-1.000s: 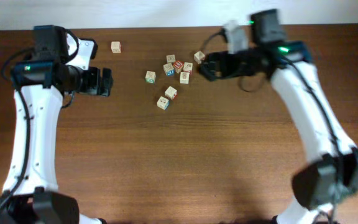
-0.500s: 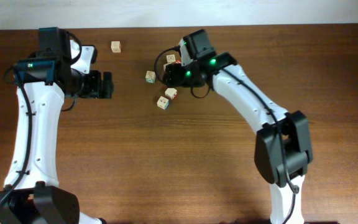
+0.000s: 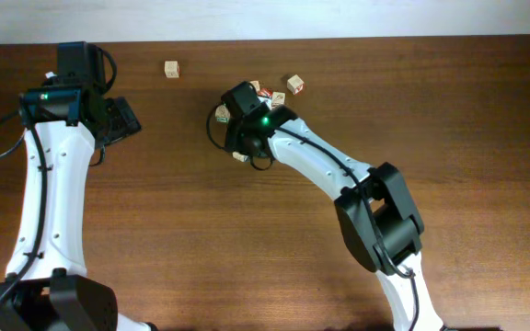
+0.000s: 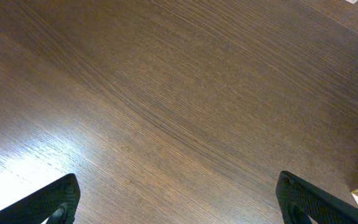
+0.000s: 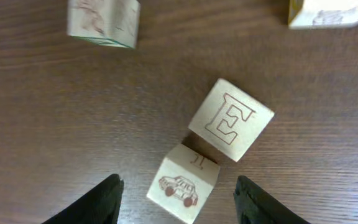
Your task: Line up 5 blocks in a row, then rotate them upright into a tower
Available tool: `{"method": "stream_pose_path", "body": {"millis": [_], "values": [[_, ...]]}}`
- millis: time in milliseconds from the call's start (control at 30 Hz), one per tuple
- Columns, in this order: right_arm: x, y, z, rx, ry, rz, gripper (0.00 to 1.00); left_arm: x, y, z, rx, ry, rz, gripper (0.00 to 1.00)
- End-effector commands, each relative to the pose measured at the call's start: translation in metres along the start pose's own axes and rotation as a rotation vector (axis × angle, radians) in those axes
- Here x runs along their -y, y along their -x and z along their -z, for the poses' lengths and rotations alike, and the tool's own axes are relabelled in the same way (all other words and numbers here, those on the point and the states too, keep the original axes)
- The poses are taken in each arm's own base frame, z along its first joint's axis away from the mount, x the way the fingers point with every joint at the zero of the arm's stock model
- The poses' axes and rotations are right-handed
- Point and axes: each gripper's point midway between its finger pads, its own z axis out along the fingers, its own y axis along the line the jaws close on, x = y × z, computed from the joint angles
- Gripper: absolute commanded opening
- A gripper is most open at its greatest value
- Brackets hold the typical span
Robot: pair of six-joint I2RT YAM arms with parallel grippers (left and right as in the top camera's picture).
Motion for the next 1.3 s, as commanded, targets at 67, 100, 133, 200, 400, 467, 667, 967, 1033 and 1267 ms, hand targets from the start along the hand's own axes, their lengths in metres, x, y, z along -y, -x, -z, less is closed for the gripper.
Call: {"method": "stream_pose_path", "body": {"millis": [67, 100, 133, 200, 400, 467, 667, 967, 1033, 1267], "values": [[0.002, 0.000, -0.011, 0.009, -0.024, -0.044, 0.60, -0.003, 0.005, 0.003, 0.018, 0.015, 0.026, 0.99], [0.001, -0.001, -0.011, 0.006, -0.022, -0.043, 0.60, -0.003, 0.005, 0.003, 0.018, 0.015, 0.026, 0.99], [0.000, -0.002, -0.011, 0.002, -0.018, -0.043, 0.59, -0.003, 0.005, 0.003, 0.018, 0.015, 0.026, 0.99], [0.000, -0.005, -0.014, -0.016, -0.012, -0.043, 0.59, -0.003, 0.005, 0.003, 0.018, 0.015, 0.026, 0.99], [-0.001, -0.010, -0.014, -0.029, -0.015, -0.037, 0.51, -0.003, 0.005, 0.003, 0.018, 0.015, 0.026, 0.99], [0.002, -0.013, -0.014, -0.039, -0.026, -0.009, 0.48, -0.003, 0.005, 0.003, 0.018, 0.015, 0.026, 0.99], [0.010, -0.020, -0.013, -0.072, -0.055, 0.065, 0.41, -0.003, 0.005, 0.003, 0.018, 0.015, 0.026, 0.99], [0.049, -0.030, -0.006, -0.188, -0.137, 0.274, 0.33, -0.003, 0.005, 0.003, 0.018, 0.015, 0.026, 0.99], [0.057, -0.036, -0.002, -0.227, -0.162, 0.289, 0.29, -0.003, 0.005, 0.003, 0.018, 0.015, 0.027, 0.99], [0.083, -0.053, 0.019, -0.335, -0.240, 0.268, 0.23, -0.003, 0.005, 0.003, 0.018, 0.015, 0.026, 0.99]]}}
